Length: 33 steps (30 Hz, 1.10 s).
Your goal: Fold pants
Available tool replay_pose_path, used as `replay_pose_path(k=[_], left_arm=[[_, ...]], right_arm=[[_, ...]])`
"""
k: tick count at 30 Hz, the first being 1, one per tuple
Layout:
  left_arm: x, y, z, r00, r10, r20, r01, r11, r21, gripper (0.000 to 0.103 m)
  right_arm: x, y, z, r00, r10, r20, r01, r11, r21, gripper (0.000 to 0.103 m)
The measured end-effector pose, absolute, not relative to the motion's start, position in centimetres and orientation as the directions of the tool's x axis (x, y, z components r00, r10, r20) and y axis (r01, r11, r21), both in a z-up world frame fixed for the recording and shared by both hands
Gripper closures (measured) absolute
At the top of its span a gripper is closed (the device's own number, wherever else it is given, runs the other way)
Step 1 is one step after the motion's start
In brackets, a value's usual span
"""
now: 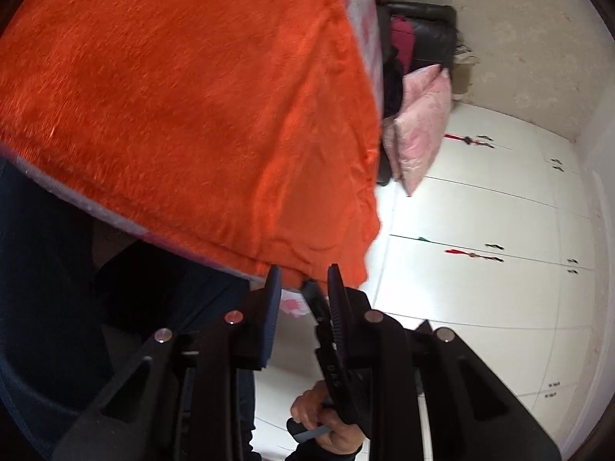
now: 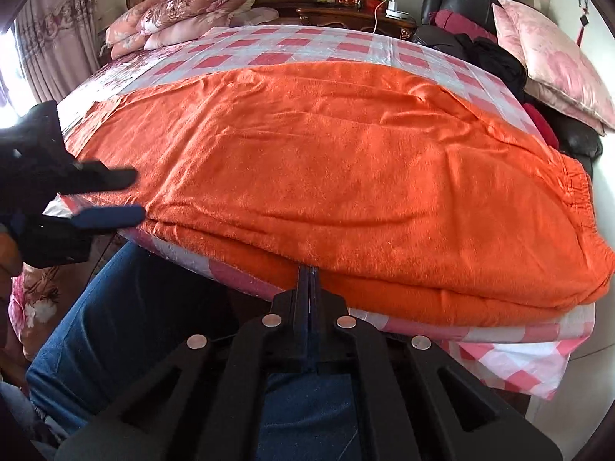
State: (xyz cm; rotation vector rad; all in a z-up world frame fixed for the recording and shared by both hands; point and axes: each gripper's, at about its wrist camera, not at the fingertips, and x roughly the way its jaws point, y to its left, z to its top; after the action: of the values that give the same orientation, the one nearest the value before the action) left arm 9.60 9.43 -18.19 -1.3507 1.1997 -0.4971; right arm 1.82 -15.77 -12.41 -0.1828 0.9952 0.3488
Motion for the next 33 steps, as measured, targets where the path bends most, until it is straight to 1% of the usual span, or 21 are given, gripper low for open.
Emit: replay_pose_path(k=[4, 5, 6, 10, 11, 12, 16, 18, 22, 26, 27, 28, 30, 32, 33], left_arm=[[9.8, 9.4, -18.9, 0.376, -0.846, -0.377, -0.374, 0.234, -0.898, 0.079], [9.9, 9.2, -19.3, 0.374, -0.84, -0.393, -0.388, 0.243, -0.889, 0.079], [9.5, 9.3, -19.8, 0.383, -0.836, -0.392, -0.401, 0.232, -0.886, 0.081], [9.6, 9.7, -20.2, 0.41, -0.826, -0.386, -0.416, 0.207, -0.885, 0.082], [9.6, 9.8, -20.3, 0.417, -0.816, -0.399, -0.424, 0.214, -0.88, 0.091], [9.5, 10.0, -20.0, 0.422, -0.8, -0.427, -0.422, 0.244, -0.873, 0.102], [9.1, 9.7, -16.4, 0.434, -0.757, -0.489, -0.326, 0.374, -0.868, 0.102], [8.8, 9.7, -15.0, 0.447, -0.739, -0.504, -0.301, 0.407, -0.863, 0.102], [8.0, 9.6, -16.0, 0.416, -0.736, -0.534, -0.327, 0.426, -0.843, 0.102], [8.1, 9.5, -17.9, 0.383, -0.746, -0.545, -0.358, 0.424, -0.832, 0.102], [8.1, 9.5, -18.1, 0.375, -0.749, -0.547, -0.36, 0.426, -0.83, 0.101], [8.1, 9.5, -18.2, 0.372, -0.755, -0.54, -0.358, 0.42, -0.834, 0.1], [7.9, 9.4, -17.8, 0.365, -0.765, -0.531, -0.33, 0.427, -0.842, 0.088], [7.2, 9.5, -16.9, 0.369, -0.768, -0.524, -0.288, 0.442, -0.85, 0.087], [6.7, 9.6, -16.2, 0.381, -0.763, -0.523, -0.257, 0.455, -0.852, 0.085]], right_arm=[[1.9, -15.8, -12.5, 0.494, 0.208, -0.844, -0.373, 0.928, 0.01, 0.103], [1.9, -15.8, -12.5, 0.493, 0.208, -0.845, -0.37, 0.929, 0.012, 0.103], [1.9, -15.8, -12.5, 0.493, 0.206, -0.845, -0.368, 0.93, 0.012, 0.103], [1.8, -15.8, -12.5, 0.495, 0.203, -0.845, -0.365, 0.931, 0.01, 0.103], [1.9, -15.7, -12.5, 0.495, 0.201, -0.845, -0.365, 0.931, 0.007, 0.103], [1.9, -15.7, -12.5, 0.495, 0.198, -0.846, -0.365, 0.931, 0.004, 0.103], [2.1, -15.7, -12.4, 0.488, 0.197, -0.85, -0.354, 0.935, 0.014, 0.103], [2.2, -15.8, -12.4, 0.482, 0.192, -0.855, -0.347, 0.938, 0.015, 0.103], [1.5, -16.4, -11.1, 0.48, 0.198, -0.855, -0.332, 0.943, 0.032, 0.103], [1.1, -16.5, -9.4, 0.512, 0.176, -0.841, -0.326, 0.945, -0.001, 0.102], [1.3, -16.3, -9.1, 0.525, 0.16, -0.836, -0.318, 0.948, -0.018, 0.096], [1.6, -16.0, -9.0, 0.536, 0.138, -0.833, -0.309, 0.95, -0.041, 0.093], [2.2, -15.2, -9.2, 0.562, 0.096, -0.822, -0.294, 0.952, -0.089, 0.09], [3.1, -14.7, -10.0, 0.562, 0.063, -0.825, -0.276, 0.954, -0.116, 0.085], [3.7, -14.5, -10.6, 0.556, 0.036, -0.83, -0.266, 0.954, -0.137, 0.085]])
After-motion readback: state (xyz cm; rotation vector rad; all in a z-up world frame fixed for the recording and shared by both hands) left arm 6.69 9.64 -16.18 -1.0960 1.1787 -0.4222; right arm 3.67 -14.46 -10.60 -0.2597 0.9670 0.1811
